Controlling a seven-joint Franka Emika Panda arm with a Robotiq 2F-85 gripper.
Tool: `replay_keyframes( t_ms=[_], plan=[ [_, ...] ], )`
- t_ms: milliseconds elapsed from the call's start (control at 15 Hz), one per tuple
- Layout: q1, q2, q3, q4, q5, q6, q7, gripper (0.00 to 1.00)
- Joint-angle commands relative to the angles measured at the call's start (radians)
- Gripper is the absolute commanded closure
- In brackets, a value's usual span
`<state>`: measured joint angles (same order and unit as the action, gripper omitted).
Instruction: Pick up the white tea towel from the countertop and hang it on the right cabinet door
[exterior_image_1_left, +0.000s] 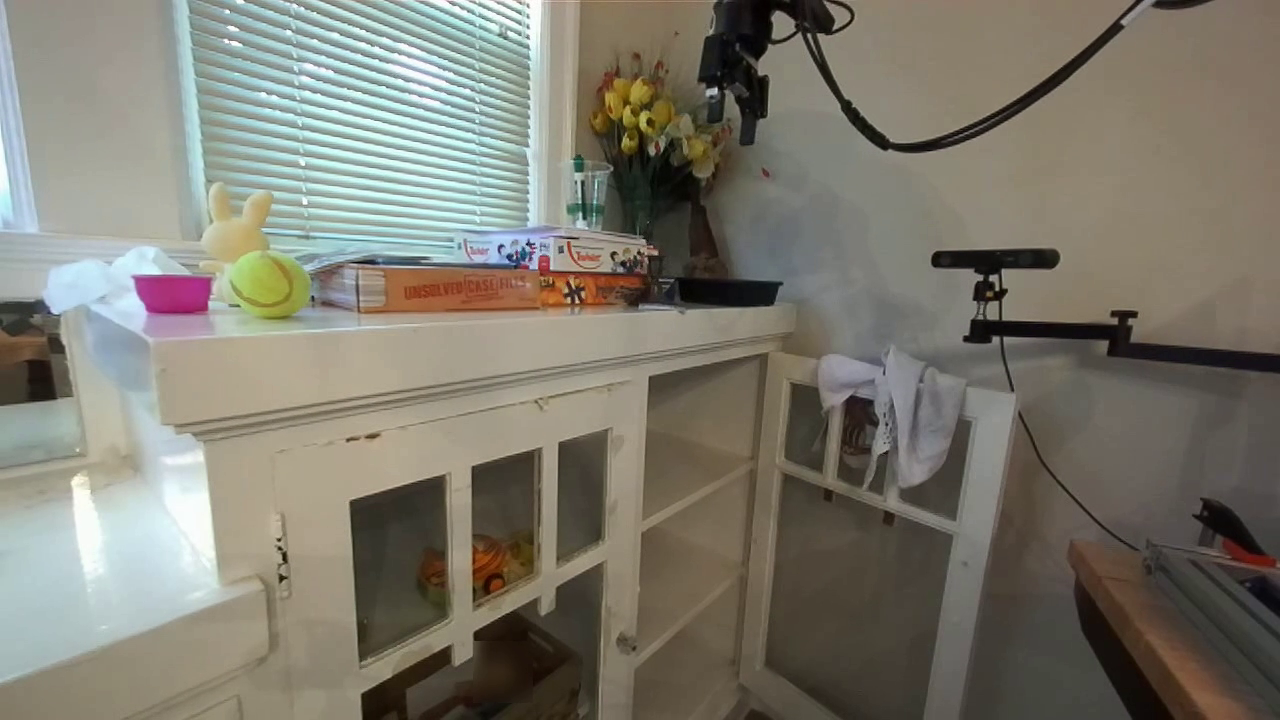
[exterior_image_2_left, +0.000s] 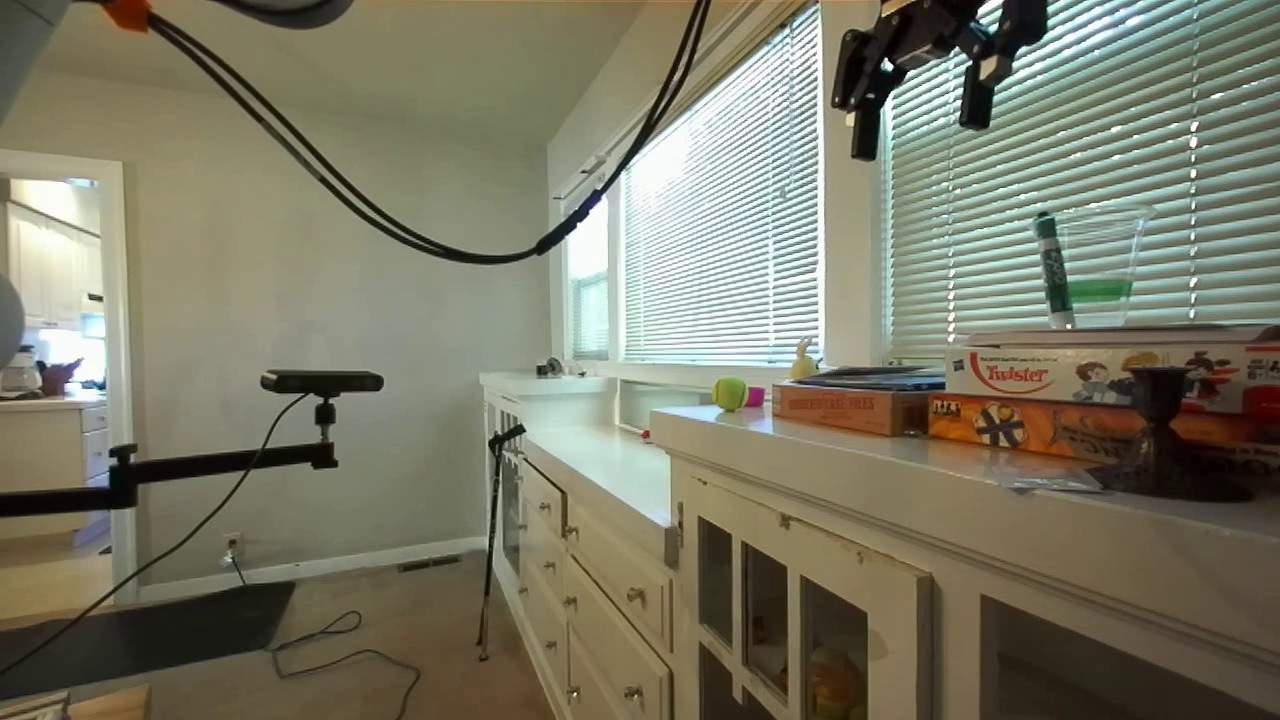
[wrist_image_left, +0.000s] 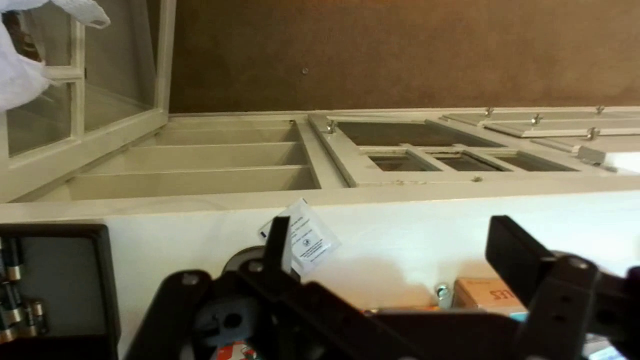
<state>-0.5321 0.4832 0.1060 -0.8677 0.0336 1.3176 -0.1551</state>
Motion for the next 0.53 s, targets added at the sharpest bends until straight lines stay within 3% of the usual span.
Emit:
replay_keyframes(
  t_ms=[0, 467],
  plan=[
    [-0.013, 0.028, 0.021, 0.042, 0.033, -0.065, -0.068, 0.0],
    [-0.002, 0.018, 0.009, 0.008, 0.004, -0.045, -0.049, 0.0]
  ],
)
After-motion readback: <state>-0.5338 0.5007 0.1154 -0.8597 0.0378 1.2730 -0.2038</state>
